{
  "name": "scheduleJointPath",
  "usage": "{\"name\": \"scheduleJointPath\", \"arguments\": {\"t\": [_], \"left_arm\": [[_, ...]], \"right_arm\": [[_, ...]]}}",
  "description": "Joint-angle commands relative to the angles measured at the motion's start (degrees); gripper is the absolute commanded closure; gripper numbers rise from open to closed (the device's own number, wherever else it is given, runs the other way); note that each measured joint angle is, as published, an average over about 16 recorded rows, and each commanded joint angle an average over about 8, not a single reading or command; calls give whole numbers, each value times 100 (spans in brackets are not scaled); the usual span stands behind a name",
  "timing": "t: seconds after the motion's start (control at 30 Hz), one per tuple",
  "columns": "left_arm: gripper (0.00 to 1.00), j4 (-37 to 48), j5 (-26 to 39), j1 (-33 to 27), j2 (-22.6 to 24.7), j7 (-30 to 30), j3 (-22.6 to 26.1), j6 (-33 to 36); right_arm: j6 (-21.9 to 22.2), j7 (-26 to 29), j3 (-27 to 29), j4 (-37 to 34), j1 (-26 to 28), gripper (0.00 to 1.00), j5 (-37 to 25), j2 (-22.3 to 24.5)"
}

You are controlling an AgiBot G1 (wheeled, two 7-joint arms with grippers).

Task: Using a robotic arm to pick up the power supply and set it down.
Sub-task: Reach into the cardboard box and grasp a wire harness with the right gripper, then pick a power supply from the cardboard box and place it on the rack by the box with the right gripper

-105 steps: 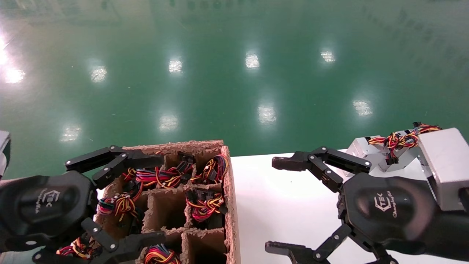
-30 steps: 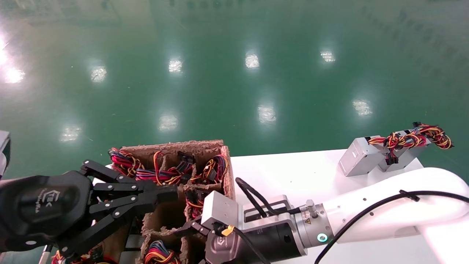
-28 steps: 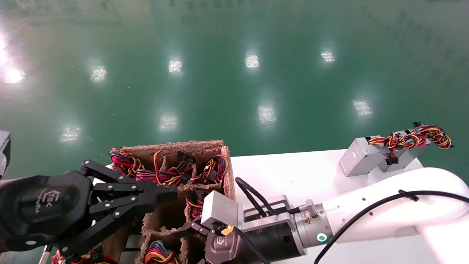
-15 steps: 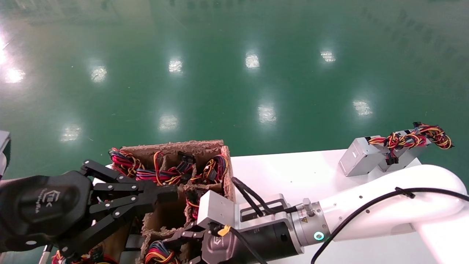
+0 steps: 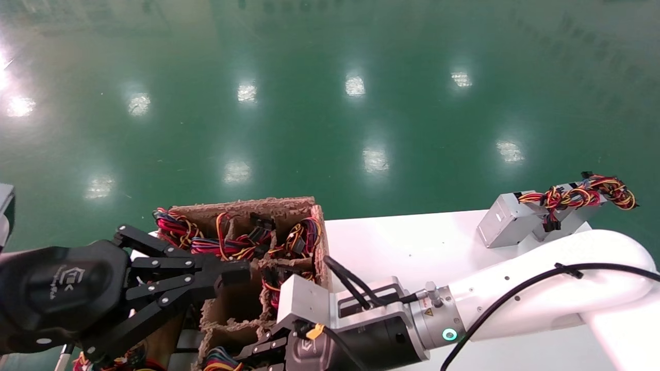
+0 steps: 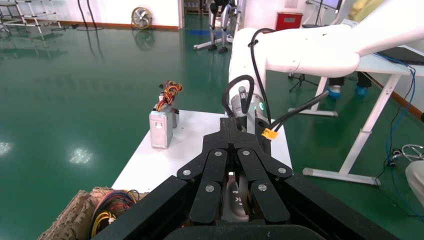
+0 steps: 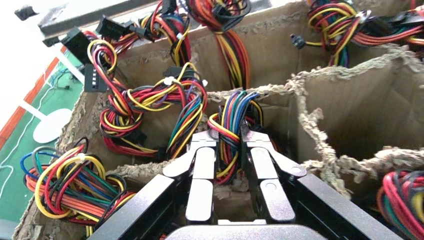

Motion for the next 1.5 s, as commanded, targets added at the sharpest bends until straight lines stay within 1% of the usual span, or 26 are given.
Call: {"name": "scheduleJointPath", "arguments": {"t": [0.03,0.2,0.5,0.73,0.87,1.0,1.3,1.5], "left_arm": [[100,0,0,0,0,0,0,0],[100,0,0,0,0,0,0,0],[100,0,0,0,0,0,0,0],[100,0,0,0,0,0,0,0],[100,0,0,0,0,0,0,0],[100,0,0,0,0,0,0,0],[100,0,0,0,0,0,0,0],[100,0,0,0,0,0,0,0]], "right_arm": [[6,10,17,12,-9,100,20,24],[-48,20,127,-40,-86,100,269,69],[-305,-26,449,-455,-205,100,1027,81],[-735,-91,746,-926,-199,100,1750,108],[-986,-98,844,-1049,-202,100,2234,195],[-1072,-97,785,-943,-201,100,2655,364],[-1091,-207,443,-599,-155,100,3385,775],[-1105,-309,305,-497,-135,100,4153,975]]}}
